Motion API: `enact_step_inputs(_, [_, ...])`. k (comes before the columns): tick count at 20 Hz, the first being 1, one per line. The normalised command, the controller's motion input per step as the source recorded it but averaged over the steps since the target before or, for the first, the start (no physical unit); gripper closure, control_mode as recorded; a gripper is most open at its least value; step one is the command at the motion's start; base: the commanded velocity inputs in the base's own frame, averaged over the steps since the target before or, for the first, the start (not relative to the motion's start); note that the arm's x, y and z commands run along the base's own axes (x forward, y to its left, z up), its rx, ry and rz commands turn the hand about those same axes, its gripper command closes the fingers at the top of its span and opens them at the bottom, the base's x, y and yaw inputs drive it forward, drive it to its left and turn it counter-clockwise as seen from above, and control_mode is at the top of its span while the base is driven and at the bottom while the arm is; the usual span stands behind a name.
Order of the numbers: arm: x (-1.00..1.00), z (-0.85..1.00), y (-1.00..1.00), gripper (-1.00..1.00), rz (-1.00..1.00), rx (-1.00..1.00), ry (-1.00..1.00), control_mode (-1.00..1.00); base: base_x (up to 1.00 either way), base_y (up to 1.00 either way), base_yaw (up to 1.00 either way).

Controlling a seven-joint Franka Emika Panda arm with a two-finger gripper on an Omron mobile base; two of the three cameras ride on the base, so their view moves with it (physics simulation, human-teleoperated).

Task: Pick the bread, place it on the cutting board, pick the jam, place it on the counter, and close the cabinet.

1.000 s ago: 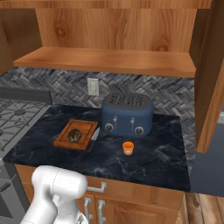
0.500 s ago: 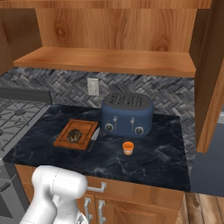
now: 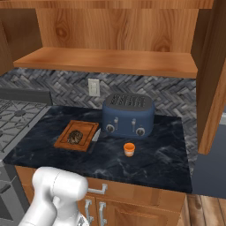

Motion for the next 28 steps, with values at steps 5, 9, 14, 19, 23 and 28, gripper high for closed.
enact_step_inputs(5, [0.0, 0.02, 0.23, -1.0, 0.0, 0.0, -0.02, -1.0, 0.0, 0.0, 0.0])
enact_step_inputs(9, [0.0, 0.04, 0.21, -1.0, 0.0, 0.0, -0.02, -1.0, 0.0, 0.0, 0.0])
enact_step_inputs(14, [0.0, 0.05, 0.21, -1.0, 0.0, 0.0, -0.02, -1.0, 0.0, 0.0, 0.0])
enact_step_inputs(19, [0.0, 0.06, 0.2, -1.0, 0.0, 0.0, -0.03, -1.0, 0.0, 0.0, 0.0])
enact_step_inputs(23, [0.0, 0.03, 0.22, -1.0, 0.0, 0.0, -0.03, -1.0, 0.0, 0.0, 0.0])
enact_step_inputs(28, [0.0, 0.01, 0.18, -1.0, 0.0, 0.0, -0.01, -1.0, 0.0, 0.0, 0.0])
